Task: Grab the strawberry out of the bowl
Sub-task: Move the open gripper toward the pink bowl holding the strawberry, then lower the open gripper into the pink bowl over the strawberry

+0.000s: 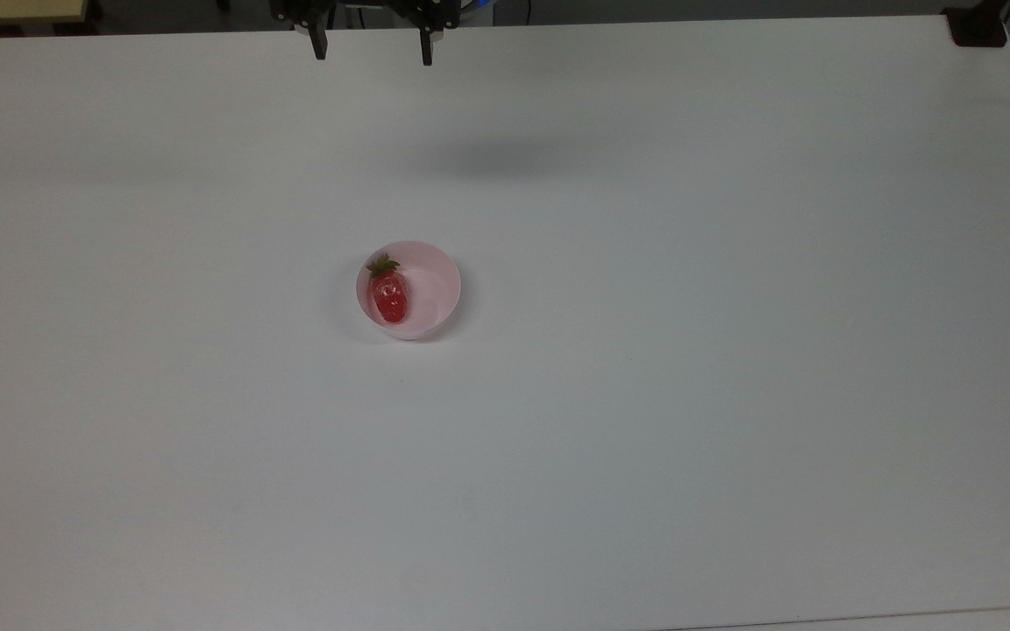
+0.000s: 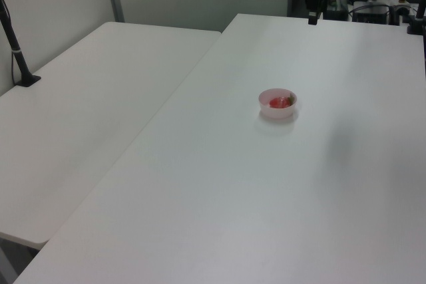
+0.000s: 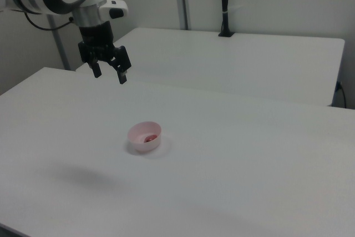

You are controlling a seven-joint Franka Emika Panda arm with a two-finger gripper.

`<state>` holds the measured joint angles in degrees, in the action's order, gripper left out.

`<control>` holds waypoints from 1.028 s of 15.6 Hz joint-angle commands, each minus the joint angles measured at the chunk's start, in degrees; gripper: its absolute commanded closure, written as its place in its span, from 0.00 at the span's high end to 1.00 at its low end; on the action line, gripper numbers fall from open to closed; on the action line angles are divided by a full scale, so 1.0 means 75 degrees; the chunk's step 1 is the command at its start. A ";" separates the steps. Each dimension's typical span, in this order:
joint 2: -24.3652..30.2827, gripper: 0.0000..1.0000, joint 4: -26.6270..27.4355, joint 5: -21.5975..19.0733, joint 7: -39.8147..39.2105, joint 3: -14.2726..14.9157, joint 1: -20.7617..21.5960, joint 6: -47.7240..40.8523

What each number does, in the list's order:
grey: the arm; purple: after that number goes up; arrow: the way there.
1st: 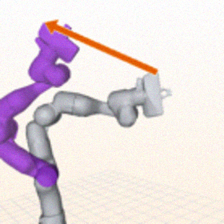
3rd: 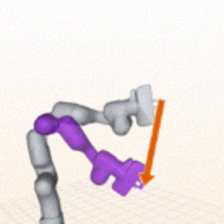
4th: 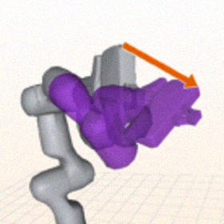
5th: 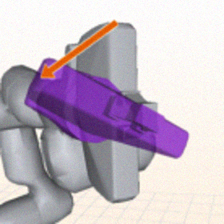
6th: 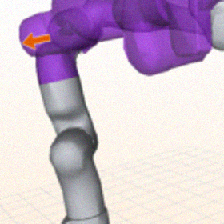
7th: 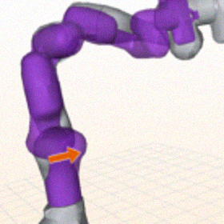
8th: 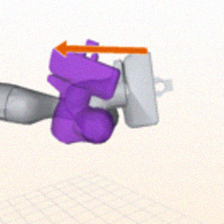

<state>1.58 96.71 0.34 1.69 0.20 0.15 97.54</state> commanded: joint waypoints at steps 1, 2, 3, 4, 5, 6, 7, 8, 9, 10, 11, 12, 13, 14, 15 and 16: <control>0.0107 1.00 0.0323 0.0130 -0.0470 0.0043 -0.0056 0.0130; 0.0013 1.00 0.0324 0.0328 -0.1041 0.0043 -0.0056 0.0177; -0.0138 1.00 0.0324 0.0527 -0.1835 0.0043 -0.0067 0.0201; -0.0244 1.00 0.0335 0.0668 -0.2586 0.0043 -0.0067 0.0317; -0.0373 1.00 0.0417 0.0763 -0.3046 0.0043 -0.0114 0.0597; -0.0583 1.00 0.0464 0.0845 -0.3155 0.0043 -0.0114 0.0948; -0.0794 1.00 0.0464 0.0904 -0.3144 0.0043 -0.0114 0.1230; -0.1028 1.00 0.0464 0.0904 -0.3132 0.0043 -0.0114 0.1441; -0.1216 1.00 0.0464 0.0904 -0.3074 0.0043 -0.0126 0.1594; -0.1404 1.00 0.0476 0.0904 -0.3062 0.0043 -0.0138 0.1781; -0.1637 1.00 0.0476 0.0904 -0.3050 0.0043 -0.0115 0.1992; -0.1849 1.00 0.0476 0.0904 -0.3050 0.0032 -0.0091 0.2249; -0.2025 1.00 0.0476 0.0904 -0.3050 0.0032 -0.0044 0.2507; -0.2189 1.00 0.0476 0.0893 -0.3050 0.0020 0.0002 0.2661; -0.2307 1.00 0.0464 0.0881 -0.3131 0.0020 0.0003 0.2732; -0.2447 1.00 0.0464 0.0881 -0.3144 0.0008 0.0014 0.2791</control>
<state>-14.39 100.56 6.41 -20.16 0.16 -0.50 116.54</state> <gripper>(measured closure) 0.000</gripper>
